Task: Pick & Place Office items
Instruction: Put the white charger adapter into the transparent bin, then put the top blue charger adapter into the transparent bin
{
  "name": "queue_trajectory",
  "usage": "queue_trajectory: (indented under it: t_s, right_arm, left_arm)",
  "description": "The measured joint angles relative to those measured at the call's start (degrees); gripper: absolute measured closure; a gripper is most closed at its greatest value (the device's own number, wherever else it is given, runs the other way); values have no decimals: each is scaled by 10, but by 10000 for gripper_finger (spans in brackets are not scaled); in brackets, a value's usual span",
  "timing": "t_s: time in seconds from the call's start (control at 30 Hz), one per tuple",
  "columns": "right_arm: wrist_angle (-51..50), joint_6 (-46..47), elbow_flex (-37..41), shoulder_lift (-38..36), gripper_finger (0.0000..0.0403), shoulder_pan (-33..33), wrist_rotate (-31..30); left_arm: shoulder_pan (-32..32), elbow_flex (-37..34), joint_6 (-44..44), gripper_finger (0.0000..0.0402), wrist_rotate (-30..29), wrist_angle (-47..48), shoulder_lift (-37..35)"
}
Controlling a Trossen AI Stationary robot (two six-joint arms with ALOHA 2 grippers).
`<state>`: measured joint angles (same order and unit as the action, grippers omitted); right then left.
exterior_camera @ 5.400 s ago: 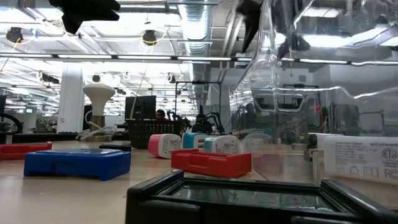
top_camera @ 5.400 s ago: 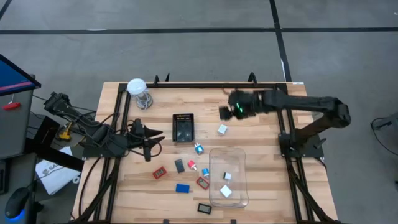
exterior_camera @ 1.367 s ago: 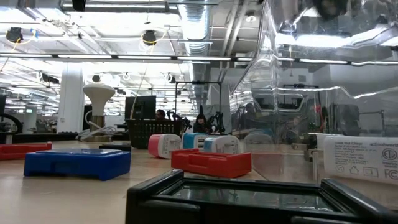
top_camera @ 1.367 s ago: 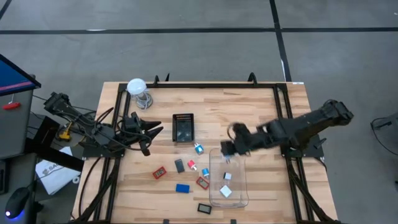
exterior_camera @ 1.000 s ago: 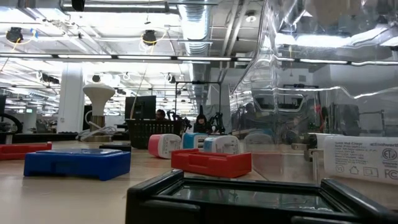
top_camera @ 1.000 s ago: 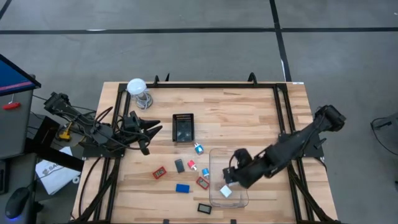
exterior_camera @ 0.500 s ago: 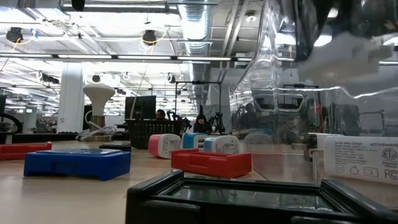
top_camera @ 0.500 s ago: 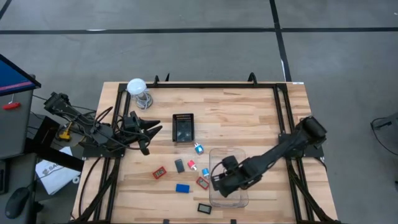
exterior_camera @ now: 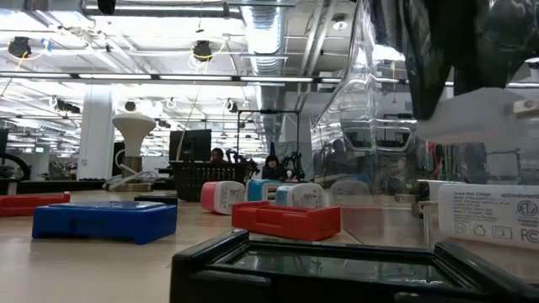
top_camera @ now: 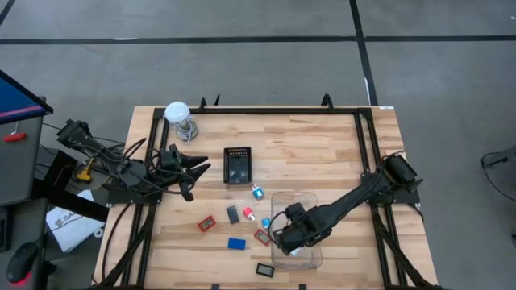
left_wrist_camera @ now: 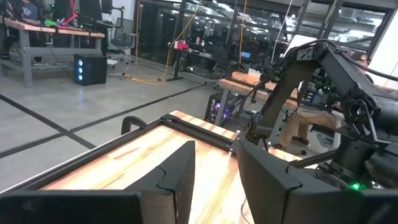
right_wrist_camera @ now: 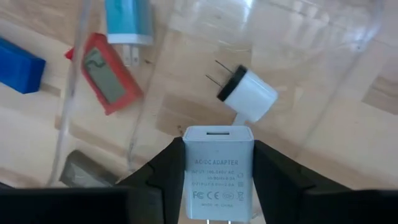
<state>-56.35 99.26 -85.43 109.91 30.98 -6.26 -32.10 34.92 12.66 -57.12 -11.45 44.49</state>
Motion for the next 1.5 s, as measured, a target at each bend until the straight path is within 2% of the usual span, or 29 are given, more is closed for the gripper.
queue_trajectory:
  t_s: [0.4, 0.53, 0.7, 0.8, 0.93, 1.07, 1.2, 1.33, 1.5]
  right_arm:
    - [9, -24, 0, 0, 171, 1, -13]
    - [17, -54, 0, -11, 165, 4, -39]
    - [16, -98, 0, -59, 165, -7, -92]
    - [12, -148, 0, -95, 164, -29, -123]
    - [20, -209, 0, -134, 164, -74, -133]
    - [44, -256, 0, -159, 164, -127, -129]
    - [73, -322, -10, -156, 174, -182, -89]
    - [52, -392, -68, -115, 203, -219, -56]
    - [1, -488, -189, -29, 220, -253, -7]
  left_arm:
    - [0, 0, -2, 284, 0, 5, 0]
    - [0, 0, -2, 284, 0, 6, 0]
    - [0, 0, -2, 284, 0, 15, -2]
    - [0, 0, -2, 284, 0, 16, -4]
    - [0, 0, -2, 284, 0, 21, -9]
    - [-3, 0, 1, 284, 0, 34, -21]
    - [-3, 0, -3, 284, -1, 38, -36]
    - [-3, 0, -7, 284, -4, 46, -49]
    - [-3, 0, -7, 284, -4, 67, -59]
